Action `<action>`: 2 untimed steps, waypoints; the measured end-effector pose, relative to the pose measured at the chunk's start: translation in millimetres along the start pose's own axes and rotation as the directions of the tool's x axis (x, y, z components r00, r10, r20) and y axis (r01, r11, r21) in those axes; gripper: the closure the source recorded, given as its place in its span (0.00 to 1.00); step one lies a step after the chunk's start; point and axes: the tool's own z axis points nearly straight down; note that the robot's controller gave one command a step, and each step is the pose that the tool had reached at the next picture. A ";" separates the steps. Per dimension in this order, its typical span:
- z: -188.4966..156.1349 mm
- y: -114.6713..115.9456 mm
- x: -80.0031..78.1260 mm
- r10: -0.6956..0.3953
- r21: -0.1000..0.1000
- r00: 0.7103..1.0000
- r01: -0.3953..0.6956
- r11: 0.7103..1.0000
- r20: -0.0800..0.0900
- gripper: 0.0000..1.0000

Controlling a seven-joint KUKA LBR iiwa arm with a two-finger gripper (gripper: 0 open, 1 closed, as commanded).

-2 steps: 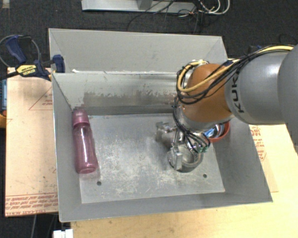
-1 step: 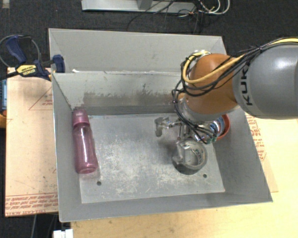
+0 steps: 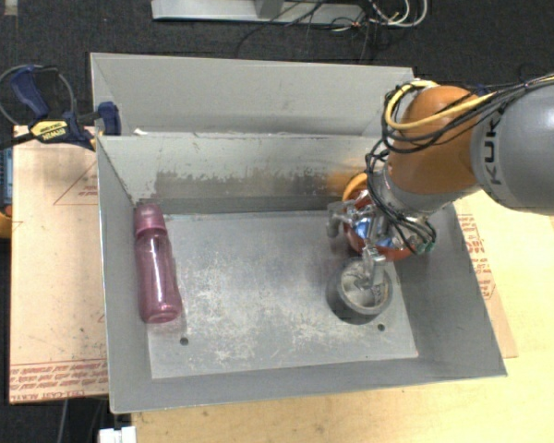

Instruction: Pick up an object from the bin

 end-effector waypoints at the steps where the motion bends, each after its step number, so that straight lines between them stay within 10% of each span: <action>1: 31.0 -7.5 -15.5 -0.133 -0.019 0.991 0.133 0.991 -0.015 0.00; 2: 31.6 6.6 -31.4 -0.286 -0.008 0.958 0.286 0.958 -0.011 1.00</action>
Offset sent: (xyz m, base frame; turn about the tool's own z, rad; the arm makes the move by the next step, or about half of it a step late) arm 0.0318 0.0133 -0.0300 -0.2942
